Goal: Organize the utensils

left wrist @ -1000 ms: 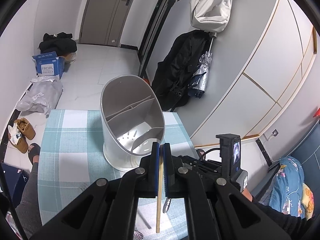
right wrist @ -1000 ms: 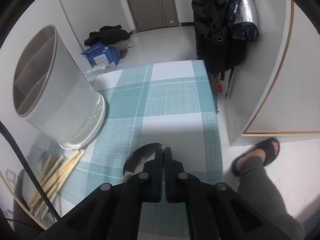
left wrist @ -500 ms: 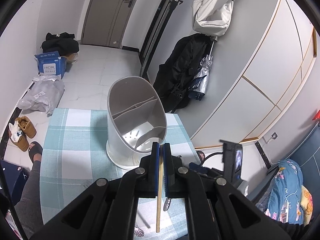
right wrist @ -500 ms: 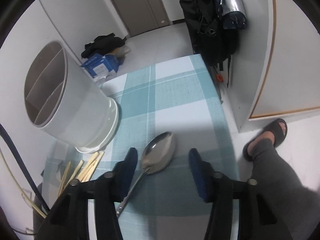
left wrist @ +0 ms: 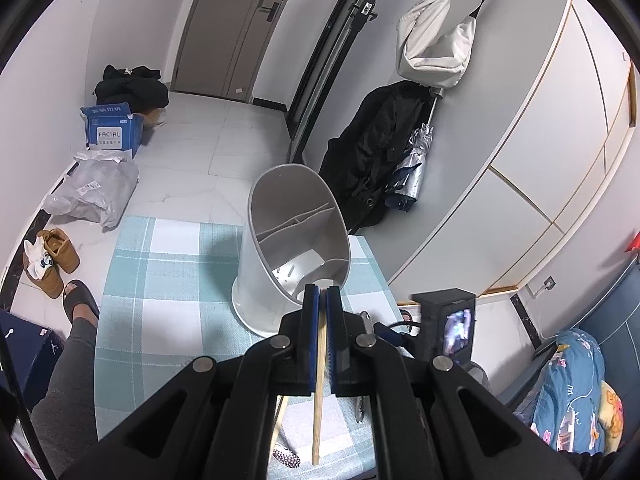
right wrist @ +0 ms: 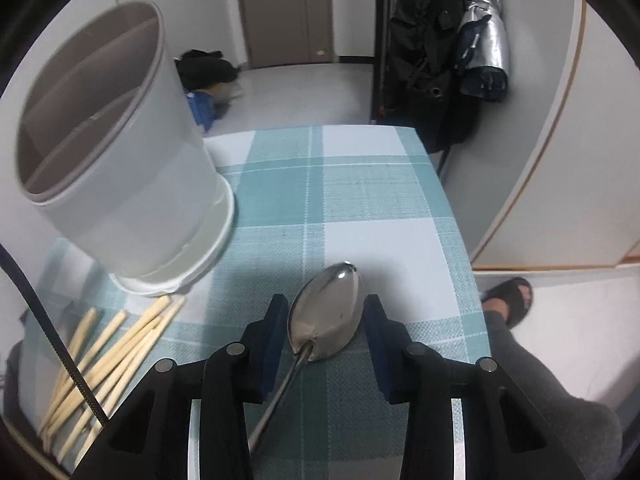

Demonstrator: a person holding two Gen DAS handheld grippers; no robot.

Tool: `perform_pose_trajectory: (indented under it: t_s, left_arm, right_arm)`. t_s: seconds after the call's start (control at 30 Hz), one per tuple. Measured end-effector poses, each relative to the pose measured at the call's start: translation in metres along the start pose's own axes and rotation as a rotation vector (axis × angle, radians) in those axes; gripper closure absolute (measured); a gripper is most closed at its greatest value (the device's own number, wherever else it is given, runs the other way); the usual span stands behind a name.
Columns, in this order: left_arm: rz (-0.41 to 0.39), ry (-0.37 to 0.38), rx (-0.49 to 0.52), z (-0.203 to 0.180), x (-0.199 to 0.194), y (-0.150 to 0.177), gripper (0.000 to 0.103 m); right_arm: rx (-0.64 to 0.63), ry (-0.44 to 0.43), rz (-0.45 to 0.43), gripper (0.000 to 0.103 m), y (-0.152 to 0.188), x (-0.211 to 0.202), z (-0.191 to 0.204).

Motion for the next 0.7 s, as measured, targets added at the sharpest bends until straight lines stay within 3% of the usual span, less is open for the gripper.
perform_pose_trajectory:
  t_s: [0.07,0.4,0.7]
  left_arm:
    - [-0.006,0.001,0.002,0.0,0.0,-0.001,0.103]
    - [-0.063,0.021,0.01,-0.005,-0.02,-0.026,0.103]
    - [-0.177,0.048,-0.014,-0.006,-0.047,-0.095,0.103]
  right_arm:
    - [0.008,-0.061,-0.036,0.067,-0.002,-0.009,0.004]
    - [-0.042,-0.169,-0.29,0.068,-0.025,-0.088,0.036]
    - [-0.17,-0.244,-0.534,0.068,-0.099,-0.159,0.085]
Point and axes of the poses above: each gripper's, at about its wrist camera, not at the fingertips, and x roughly the way its jaws point, z to its left, y to its underside, the point moved 9 cm from there along x, roughly the way its jaws point, and after that the axes turned 15 degrees about -y, right-handed, at the moved point
